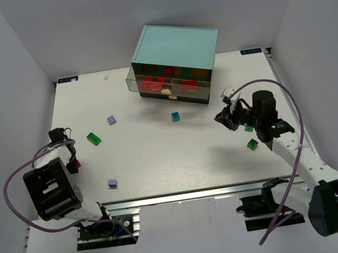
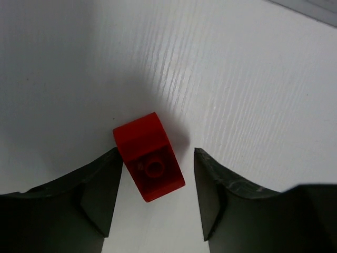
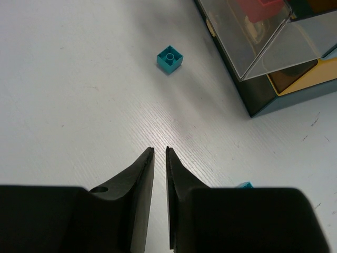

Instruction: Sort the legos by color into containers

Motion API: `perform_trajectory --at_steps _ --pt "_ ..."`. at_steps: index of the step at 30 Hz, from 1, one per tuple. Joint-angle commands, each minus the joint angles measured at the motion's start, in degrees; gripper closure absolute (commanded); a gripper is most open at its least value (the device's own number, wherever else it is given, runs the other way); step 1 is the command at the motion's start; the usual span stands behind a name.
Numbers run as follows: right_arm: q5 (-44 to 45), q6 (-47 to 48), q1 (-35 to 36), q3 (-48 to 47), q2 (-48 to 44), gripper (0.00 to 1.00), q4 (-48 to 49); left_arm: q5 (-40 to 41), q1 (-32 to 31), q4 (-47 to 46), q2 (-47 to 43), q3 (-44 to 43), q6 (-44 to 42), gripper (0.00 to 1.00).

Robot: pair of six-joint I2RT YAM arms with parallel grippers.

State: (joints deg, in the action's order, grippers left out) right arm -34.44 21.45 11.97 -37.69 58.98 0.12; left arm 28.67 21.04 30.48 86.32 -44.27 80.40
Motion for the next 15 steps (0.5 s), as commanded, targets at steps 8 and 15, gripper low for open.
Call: perform_trajectory --at_steps 8,15 --pt "-0.46 0.34 -0.63 -0.36 -0.27 0.8 1.37 -3.86 1.46 -4.46 1.66 0.41 -1.91 0.72" --pt "-1.25 0.43 -0.89 -0.45 -0.97 0.8 1.02 -23.89 0.85 -14.54 -3.87 -1.69 -17.08 0.96"
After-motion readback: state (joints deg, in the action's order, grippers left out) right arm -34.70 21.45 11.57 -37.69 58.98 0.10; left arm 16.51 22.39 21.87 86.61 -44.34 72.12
